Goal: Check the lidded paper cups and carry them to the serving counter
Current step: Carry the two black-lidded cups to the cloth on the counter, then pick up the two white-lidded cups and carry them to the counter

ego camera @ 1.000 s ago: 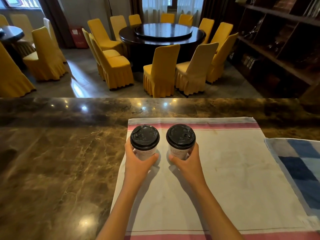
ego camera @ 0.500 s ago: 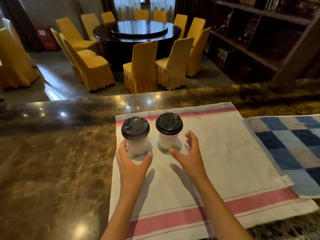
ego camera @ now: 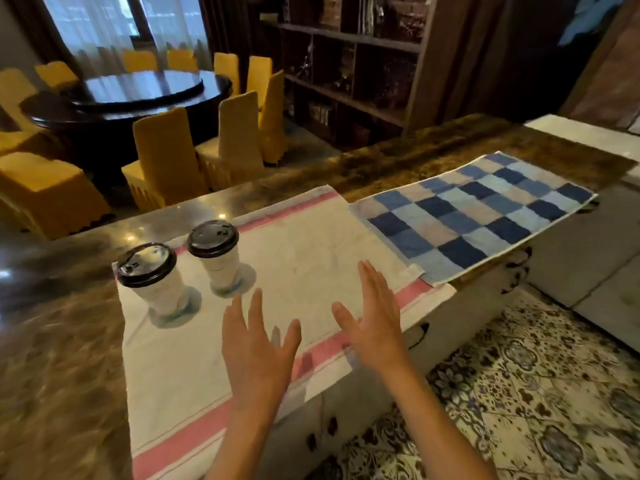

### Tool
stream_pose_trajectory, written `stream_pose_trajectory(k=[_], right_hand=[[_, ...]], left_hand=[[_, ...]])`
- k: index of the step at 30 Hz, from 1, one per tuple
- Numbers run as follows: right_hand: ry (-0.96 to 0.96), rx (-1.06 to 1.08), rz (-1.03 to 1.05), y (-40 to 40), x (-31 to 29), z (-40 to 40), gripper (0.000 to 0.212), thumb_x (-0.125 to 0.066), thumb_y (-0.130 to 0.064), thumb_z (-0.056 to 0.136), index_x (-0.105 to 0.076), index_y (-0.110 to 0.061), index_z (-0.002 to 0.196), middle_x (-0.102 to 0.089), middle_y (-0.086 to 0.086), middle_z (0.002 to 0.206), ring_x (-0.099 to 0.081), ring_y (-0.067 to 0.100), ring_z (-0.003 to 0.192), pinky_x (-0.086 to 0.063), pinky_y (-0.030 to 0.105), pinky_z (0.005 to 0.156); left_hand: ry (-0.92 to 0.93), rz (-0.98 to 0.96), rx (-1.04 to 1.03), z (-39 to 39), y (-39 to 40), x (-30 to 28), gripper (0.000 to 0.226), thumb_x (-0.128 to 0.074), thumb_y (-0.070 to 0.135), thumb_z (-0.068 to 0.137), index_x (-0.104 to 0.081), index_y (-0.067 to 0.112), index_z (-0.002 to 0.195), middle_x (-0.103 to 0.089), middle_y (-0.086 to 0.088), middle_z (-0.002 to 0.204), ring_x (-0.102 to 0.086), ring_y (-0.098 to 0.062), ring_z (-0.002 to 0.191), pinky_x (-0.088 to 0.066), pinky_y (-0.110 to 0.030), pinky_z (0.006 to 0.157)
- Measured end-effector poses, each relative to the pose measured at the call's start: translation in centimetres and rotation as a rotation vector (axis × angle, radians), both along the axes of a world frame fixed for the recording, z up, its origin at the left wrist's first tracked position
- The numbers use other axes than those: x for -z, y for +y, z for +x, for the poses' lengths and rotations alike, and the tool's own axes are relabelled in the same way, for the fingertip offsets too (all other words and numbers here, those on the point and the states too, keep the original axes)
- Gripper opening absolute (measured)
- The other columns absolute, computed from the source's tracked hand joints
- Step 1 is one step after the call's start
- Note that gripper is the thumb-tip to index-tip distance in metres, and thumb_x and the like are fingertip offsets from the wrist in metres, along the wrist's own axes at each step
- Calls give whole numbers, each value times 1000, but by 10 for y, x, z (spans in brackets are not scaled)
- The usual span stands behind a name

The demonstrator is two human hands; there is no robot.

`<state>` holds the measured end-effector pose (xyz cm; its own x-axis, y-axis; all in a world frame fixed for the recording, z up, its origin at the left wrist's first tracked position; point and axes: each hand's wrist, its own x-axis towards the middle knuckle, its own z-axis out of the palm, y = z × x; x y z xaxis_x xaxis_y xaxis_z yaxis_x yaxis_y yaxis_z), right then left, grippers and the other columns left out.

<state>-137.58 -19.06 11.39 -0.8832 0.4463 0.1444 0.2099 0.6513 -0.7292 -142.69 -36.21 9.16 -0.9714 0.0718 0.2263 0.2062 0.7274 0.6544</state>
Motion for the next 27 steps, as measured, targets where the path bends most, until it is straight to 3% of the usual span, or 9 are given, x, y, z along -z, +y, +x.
stream_pose_trajectory(k=[6, 13, 19, 23, 27], right_hand=[[-17, 308, 315, 88, 1, 167, 87, -28, -67, 89, 0, -26, 160, 8, -6, 168, 11, 21, 157, 8, 46, 124], [-223, 775, 463, 156, -10, 404, 86, -39, -61, 95, 3, -25, 161, 11, 2, 170, 13, 29, 157, 11, 54, 123], [-368, 1210, 451, 165, -10, 598, 86, -38, -62, 88, -15, -20, 160, -16, 9, 169, -14, 38, 155, -15, 64, 122], [-445, 1458, 440, 152, -6, 705, 87, -35, -65, 88, -19, -19, 160, -17, 9, 169, -17, 39, 155, -18, 65, 120], [-539, 1693, 394, 136, 0, 802, 89, -44, -65, 87, -17, -20, 159, -19, 10, 169, -18, 41, 154, -23, 65, 119]], left_hand=[[271, -202, 432, 94, 113, -17, 87, -50, 67, 86, -23, 27, 159, -17, -14, 169, -13, -38, 155, -22, -55, 120], [454, -212, 919, 280, 247, -34, 94, -44, 75, 84, -10, 34, 162, 1, -6, 170, -1, -33, 157, -9, -52, 123], [526, -125, 1320, 461, 333, -39, 90, -47, 73, 82, -31, 28, 158, -21, -12, 168, -14, -38, 155, -22, -57, 121], [570, -93, 1549, 575, 373, -38, 92, -51, 72, 80, -28, 30, 158, -22, -11, 168, -16, -38, 155, -24, -58, 121], [600, -25, 1814, 692, 399, -33, 92, -46, 74, 78, -31, 29, 157, -22, -11, 168, -19, -37, 155, -27, -60, 119]])
